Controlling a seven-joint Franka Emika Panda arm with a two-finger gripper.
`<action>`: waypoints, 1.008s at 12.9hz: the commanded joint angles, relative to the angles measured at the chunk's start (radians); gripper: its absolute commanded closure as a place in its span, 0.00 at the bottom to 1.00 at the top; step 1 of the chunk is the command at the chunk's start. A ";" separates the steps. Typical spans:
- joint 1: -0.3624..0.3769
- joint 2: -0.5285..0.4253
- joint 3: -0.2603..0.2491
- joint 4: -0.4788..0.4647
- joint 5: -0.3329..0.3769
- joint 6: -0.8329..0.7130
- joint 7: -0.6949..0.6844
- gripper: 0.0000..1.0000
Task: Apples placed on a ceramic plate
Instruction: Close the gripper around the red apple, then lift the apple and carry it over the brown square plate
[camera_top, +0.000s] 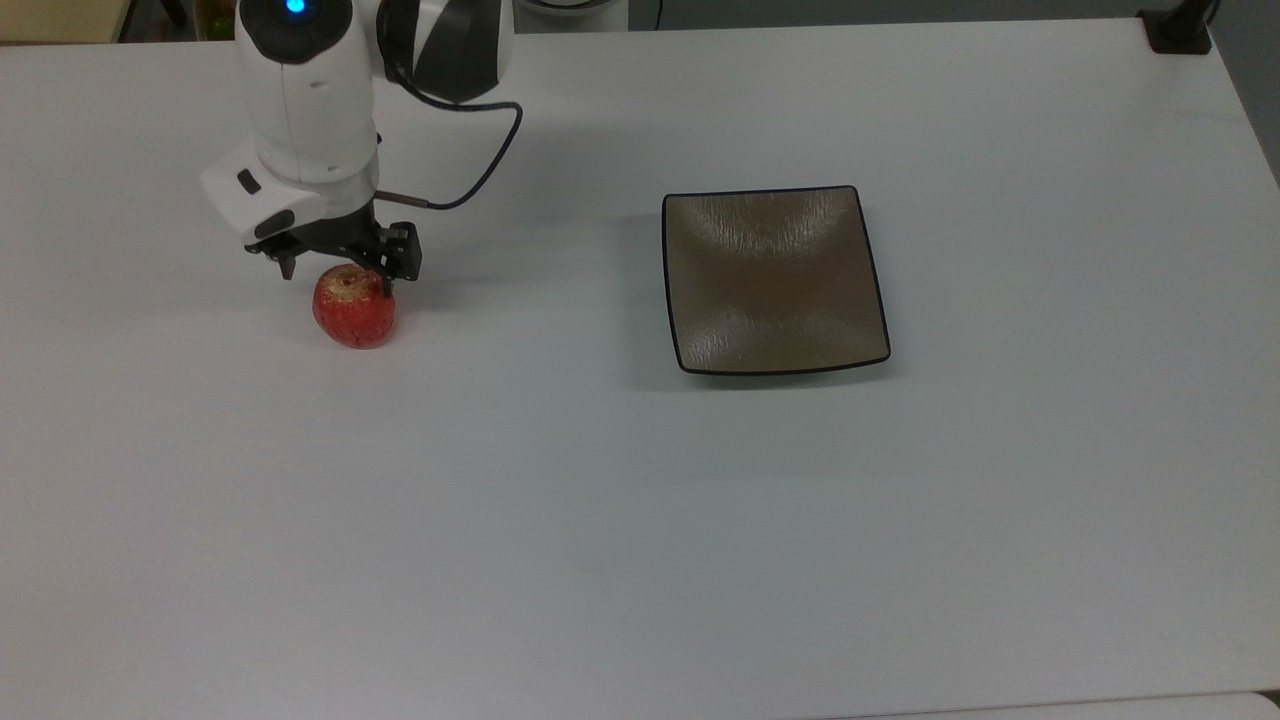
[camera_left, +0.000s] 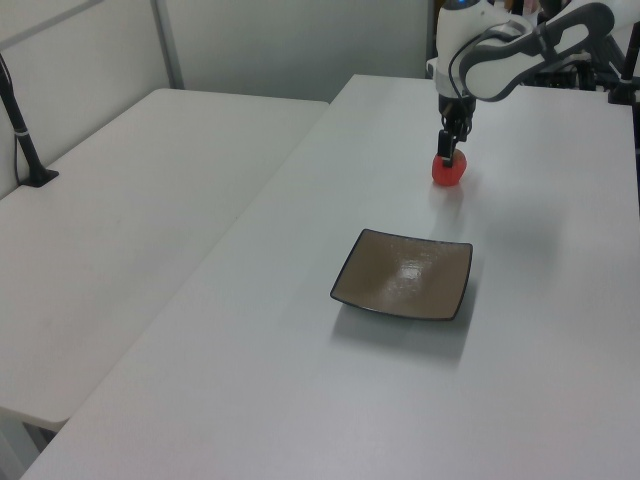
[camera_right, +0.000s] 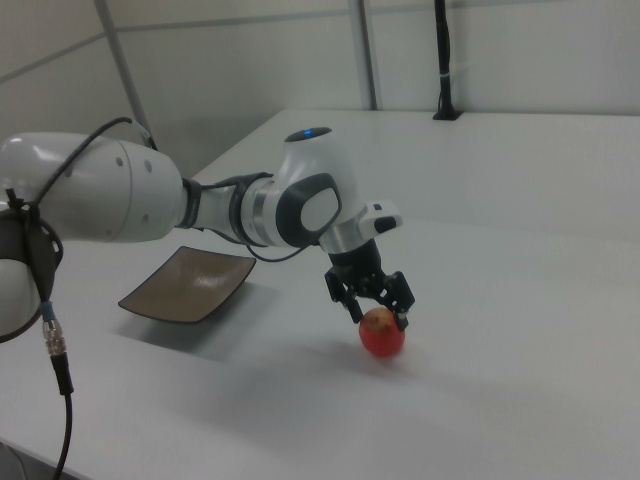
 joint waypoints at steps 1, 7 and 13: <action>-0.001 0.027 -0.002 -0.001 -0.046 0.049 -0.014 0.25; 0.000 0.006 0.000 -0.001 -0.041 0.047 -0.009 0.48; 0.039 -0.089 0.101 -0.005 -0.018 0.014 0.219 0.45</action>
